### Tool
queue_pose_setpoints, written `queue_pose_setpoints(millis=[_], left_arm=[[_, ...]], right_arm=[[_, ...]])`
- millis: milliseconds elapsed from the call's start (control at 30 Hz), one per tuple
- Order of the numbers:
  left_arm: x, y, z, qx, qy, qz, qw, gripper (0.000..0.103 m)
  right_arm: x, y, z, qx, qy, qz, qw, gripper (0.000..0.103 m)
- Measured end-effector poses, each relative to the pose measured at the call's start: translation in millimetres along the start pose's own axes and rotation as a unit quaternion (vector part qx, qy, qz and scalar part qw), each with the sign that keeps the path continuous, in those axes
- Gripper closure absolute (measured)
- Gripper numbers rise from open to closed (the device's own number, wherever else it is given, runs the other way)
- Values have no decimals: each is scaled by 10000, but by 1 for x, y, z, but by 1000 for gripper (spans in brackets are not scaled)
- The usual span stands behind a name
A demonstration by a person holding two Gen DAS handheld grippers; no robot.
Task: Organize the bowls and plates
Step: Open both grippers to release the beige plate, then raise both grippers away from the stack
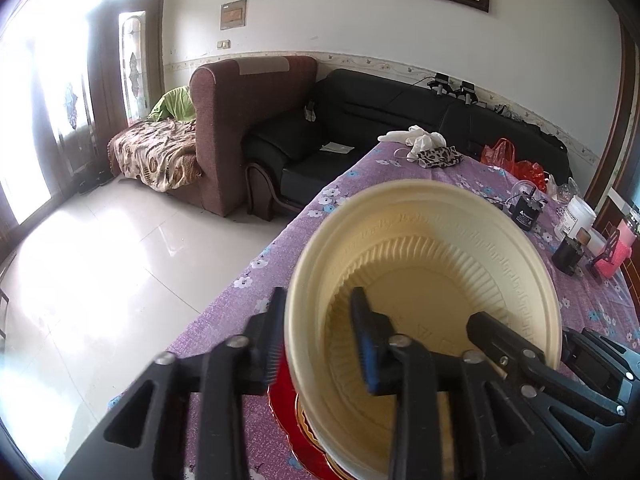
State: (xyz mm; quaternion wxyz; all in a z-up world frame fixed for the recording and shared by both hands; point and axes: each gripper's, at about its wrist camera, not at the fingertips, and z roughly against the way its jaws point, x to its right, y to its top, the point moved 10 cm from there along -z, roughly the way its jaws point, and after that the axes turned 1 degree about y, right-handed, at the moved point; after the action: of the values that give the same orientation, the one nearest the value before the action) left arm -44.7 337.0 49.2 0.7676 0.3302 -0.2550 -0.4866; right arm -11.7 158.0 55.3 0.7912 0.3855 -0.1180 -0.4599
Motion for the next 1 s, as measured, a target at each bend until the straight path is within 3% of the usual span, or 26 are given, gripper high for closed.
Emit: queue_pose_setpoints(millis=[433,533,733,800,867,933,1000], left_arm=[[-14,5,13,189,79,212,9996,35],[-17,3,19,228,97,251,9994,33],[-22,2,34,362,149,345,9986,32],[-26,4,52,673,310,382,9965,32],[-32,9,75,1126,556,411,9912,25],[-39,13,108,1731,862,531,9797,2],[-48,17,146,2447,1103,725,9606,0]], right_arm=[[-1,9,15,214,101,-161,9996,54],[0,11,23,300,129,-204,9993,45],[4,9,44,485,190,-298,9982,39],[7,6,53,541,184,-313,9979,39],[10,-1,63,611,148,-313,9975,37],[14,-9,74,674,74,-310,9972,34],[17,-17,82,713,48,-300,9970,33]])
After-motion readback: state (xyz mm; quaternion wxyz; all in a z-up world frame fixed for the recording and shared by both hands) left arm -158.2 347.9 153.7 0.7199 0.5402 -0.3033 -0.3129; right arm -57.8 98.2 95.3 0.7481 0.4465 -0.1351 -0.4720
